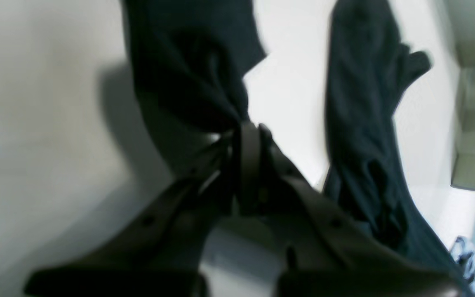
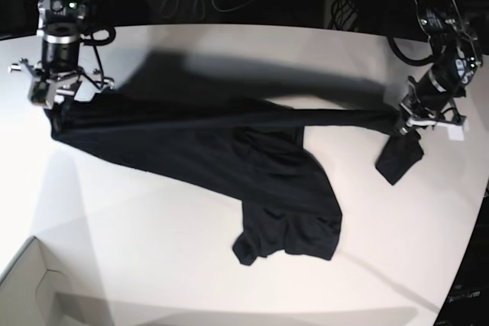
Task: Layout the t-shirt on the table in an organized manner, then fold the t-shirt properly
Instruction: 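Regrasp the shirt with the right gripper and stretch it between grippers, then lower the stretched shirt onto the table and release both grippers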
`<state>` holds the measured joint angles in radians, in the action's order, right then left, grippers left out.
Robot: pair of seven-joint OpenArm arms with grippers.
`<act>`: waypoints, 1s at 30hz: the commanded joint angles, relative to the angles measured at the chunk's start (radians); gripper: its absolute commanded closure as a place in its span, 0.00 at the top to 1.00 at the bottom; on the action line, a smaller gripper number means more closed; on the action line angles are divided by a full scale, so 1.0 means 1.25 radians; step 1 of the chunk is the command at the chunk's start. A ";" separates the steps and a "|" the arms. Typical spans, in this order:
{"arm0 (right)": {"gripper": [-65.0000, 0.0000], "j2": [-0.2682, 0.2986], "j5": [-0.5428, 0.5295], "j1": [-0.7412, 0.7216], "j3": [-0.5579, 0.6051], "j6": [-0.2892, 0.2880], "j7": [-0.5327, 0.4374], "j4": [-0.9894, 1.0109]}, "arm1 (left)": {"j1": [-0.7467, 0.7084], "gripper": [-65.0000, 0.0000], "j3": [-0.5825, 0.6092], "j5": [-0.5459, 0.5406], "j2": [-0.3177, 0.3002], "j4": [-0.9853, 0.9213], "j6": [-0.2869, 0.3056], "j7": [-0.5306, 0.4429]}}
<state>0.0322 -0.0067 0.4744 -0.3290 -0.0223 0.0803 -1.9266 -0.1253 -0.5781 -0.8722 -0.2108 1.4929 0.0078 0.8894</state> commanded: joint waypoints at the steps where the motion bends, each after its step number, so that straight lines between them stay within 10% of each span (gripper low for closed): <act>1: 0.00 0.001 0.001 0.002 -0.006 0.012 -0.023 0.001 | 0.009 0.01 -0.005 -0.005 -0.012 -0.014 -0.002 -0.015; 7: 0.00 0.003 0.001 0.025 -0.003 0.012 -0.023 0.065 | 0.024 0.26 0.027 -0.009 -0.025 -0.057 -0.002 -0.009; 12: 0.22 0.003 0.001 0.037 -0.003 0.012 -0.027 0.073 | 0.044 0.57 0.020 -0.009 -0.022 -0.003 -0.002 0.022; 23: 0.39 -0.002 0.001 0.040 -0.003 0.012 -0.027 0.073 | 0.290 0.59 0.070 0.021 0.050 -0.196 -0.003 0.019; 30: 0.39 -0.002 0.003 0.040 -0.005 0.012 -0.024 0.073 | 0.425 0.59 0.183 0.141 0.087 -0.458 -0.003 -0.195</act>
<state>0.0219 -0.0048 0.5224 -0.3298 -0.0135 0.0803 -1.8183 0.3874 -0.3473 -0.6979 -0.0917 0.9058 0.0074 0.6430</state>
